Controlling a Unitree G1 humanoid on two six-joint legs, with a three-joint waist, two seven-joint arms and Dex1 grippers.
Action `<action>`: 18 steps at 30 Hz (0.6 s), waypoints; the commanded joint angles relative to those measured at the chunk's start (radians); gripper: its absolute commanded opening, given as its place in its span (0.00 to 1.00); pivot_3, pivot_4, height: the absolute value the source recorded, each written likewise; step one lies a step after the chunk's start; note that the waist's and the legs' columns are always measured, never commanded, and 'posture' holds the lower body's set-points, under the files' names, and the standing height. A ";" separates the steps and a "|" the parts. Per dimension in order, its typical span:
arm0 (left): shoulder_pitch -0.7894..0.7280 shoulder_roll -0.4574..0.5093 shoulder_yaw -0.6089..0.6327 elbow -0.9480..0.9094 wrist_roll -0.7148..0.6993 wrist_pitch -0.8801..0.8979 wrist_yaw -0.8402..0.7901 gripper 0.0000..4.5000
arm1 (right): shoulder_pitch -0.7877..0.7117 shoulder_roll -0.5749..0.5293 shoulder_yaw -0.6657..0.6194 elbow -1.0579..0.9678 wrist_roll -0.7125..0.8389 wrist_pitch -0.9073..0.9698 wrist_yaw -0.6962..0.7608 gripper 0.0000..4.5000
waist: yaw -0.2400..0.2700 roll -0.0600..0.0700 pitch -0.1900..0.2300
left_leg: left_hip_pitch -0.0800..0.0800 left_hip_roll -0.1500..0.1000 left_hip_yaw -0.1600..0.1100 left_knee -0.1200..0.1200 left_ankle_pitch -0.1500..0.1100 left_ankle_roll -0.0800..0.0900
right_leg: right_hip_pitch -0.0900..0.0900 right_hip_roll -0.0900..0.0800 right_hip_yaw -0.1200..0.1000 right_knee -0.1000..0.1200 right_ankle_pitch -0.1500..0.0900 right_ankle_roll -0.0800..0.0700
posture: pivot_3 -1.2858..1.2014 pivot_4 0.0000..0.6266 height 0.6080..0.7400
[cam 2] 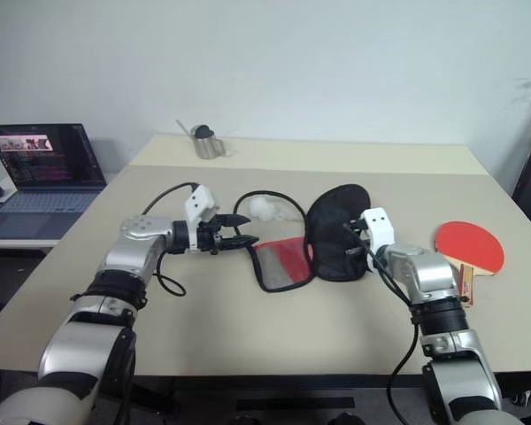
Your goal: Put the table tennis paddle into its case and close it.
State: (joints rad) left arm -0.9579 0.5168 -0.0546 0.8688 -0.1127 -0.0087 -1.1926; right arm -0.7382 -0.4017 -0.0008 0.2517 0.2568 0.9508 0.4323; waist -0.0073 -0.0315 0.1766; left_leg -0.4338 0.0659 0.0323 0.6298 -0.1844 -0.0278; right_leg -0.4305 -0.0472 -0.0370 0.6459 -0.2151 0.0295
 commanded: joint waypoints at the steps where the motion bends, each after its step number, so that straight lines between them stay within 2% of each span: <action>1: -0.041 -0.006 0.009 -0.018 -0.007 -0.011 -0.014 0.69 | -0.041 -0.027 -0.032 0.018 0.004 -0.005 0.015 0.00 | 0.000 0.000 0.000 | 0.000 0.000 0.000 0.000 0.000 0.000 | 0.000 0.000 0.000 0.000 0.000 0.000 | 0.52 0.24 1.00; 13: -0.047 -0.020 0.013 -0.033 -0.014 0.000 -0.029 0.69 | -0.058 -0.042 -0.026 0.092 -0.021 -0.033 0.024 0.00 | 0.000 0.000 0.000 | 0.000 0.000 0.000 0.000 0.000 0.000 | 0.000 0.000 0.000 0.000 0.000 0.000 | 0.52 0.24 1.00; 16: -0.047 -0.022 0.013 -0.035 -0.013 0.000 -0.029 0.69 | -0.068 -0.049 -0.046 0.110 -0.025 -0.044 0.007 0.15 | 0.000 0.000 0.000 | 0.000 0.000 0.000 0.000 0.000 0.000 | 0.000 0.000 0.000 0.000 0.000 0.000 | 0.52 0.24 1.00; 18: -0.044 -0.026 0.013 -0.037 -0.014 0.000 -0.029 0.69 | -0.068 -0.057 -0.049 0.106 -0.027 -0.044 0.004 0.31 | 0.000 0.000 0.000 | 0.000 0.000 0.000 0.000 0.000 0.000 | 0.000 0.000 0.000 0.000 0.000 0.000 | 0.52 0.24 1.00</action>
State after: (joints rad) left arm -0.9682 0.4935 -0.0544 0.8685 -0.1130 -0.0067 -1.2154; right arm -0.7753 -0.4351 -0.0180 0.3765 0.2390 0.9268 0.4426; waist -0.0075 -0.0315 0.1766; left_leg -0.4338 0.0659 0.0323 0.6298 -0.1844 -0.0278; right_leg -0.4306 -0.0472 -0.0369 0.6460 -0.2151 0.0295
